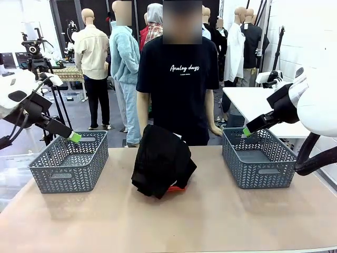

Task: Sort the tops and bottoms.
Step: Lift clothes from the center of the table with your left hand.

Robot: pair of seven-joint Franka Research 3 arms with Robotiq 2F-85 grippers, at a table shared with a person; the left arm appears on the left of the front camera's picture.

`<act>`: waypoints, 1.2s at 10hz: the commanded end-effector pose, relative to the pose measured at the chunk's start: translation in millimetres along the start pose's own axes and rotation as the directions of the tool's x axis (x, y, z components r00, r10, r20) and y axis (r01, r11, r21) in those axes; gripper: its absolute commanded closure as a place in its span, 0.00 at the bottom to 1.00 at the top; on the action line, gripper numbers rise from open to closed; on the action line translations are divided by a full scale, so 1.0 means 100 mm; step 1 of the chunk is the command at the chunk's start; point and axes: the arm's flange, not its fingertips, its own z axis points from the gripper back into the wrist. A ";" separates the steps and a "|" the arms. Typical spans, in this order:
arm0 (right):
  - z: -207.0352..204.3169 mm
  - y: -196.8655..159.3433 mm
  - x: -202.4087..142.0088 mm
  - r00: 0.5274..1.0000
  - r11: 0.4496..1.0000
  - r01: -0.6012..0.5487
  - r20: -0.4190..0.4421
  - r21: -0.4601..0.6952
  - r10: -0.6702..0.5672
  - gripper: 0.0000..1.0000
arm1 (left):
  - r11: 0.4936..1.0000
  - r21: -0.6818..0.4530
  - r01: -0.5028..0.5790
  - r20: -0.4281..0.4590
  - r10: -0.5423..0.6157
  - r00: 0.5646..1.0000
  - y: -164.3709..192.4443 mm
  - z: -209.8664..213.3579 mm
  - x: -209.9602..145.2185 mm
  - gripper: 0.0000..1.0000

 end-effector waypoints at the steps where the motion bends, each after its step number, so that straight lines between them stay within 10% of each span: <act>1: -0.01 -0.01 0.00 1.000 1.000 -0.003 -0.001 0.008 0.003 0.00 | 1.000 -0.005 -0.002 0.000 0.002 1.000 0.00 0.02 -0.01 0.00; 12: -0.01 -0.01 0.00 1.000 1.000 -0.003 -0.001 0.008 0.003 0.00 | 1.000 -0.005 -0.002 0.000 0.002 1.000 0.00 0.02 -0.01 0.00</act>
